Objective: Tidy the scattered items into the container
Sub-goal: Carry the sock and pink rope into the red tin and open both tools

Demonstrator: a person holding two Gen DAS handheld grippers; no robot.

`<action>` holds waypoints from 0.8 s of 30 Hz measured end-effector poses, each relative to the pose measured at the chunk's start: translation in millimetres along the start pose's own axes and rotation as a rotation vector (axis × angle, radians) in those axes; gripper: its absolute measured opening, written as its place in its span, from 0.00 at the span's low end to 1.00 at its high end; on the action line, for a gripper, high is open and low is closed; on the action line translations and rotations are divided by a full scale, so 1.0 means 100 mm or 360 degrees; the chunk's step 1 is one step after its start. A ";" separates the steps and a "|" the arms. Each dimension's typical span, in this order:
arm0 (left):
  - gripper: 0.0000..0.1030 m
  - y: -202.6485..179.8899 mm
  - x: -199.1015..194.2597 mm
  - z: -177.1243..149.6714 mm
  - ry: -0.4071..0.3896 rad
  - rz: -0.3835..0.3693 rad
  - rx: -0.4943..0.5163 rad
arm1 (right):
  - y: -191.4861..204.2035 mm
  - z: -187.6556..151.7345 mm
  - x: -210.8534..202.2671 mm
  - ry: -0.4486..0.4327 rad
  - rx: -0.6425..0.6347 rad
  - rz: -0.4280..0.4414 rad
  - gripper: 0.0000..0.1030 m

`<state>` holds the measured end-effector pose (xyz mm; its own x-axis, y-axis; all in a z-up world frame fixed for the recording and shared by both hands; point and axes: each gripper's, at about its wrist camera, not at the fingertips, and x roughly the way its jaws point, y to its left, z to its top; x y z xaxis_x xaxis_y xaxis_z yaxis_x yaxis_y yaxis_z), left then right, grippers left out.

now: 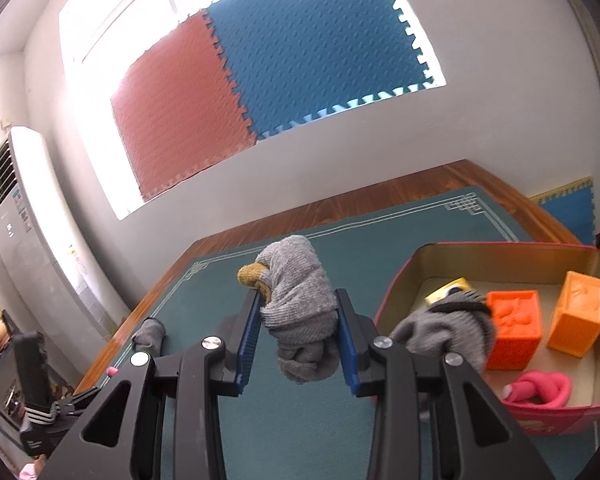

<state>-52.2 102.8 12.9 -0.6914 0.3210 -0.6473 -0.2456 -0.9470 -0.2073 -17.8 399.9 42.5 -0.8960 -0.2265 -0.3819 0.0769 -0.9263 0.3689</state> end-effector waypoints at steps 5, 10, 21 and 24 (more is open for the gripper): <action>0.60 -0.43 0.02 0.17 -0.0050 -0.0099 0.0074 | -0.16 0.08 -0.11 -0.0057 0.0027 -0.0109 0.38; 0.60 -0.88 0.04 0.24 -0.0075 -0.0209 0.0133 | -0.43 0.16 -0.23 -0.0104 0.0094 -0.0257 0.38; 0.60 -1.61 0.31 0.41 -0.0052 -0.0411 0.0255 | -1.09 0.27 -0.35 -0.0137 0.0276 -0.0506 0.38; 0.60 -1.77 0.39 0.42 -0.0035 -0.0457 0.0284 | -1.21 0.27 -0.31 -0.0118 0.0304 -0.0555 0.38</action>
<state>-64.3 283.3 55.1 -0.5906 0.5765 -0.5647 -0.5464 -0.8006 -0.2460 -10.9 527.4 32.1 -0.8836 0.1201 -0.4525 -0.3135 -0.8696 0.3814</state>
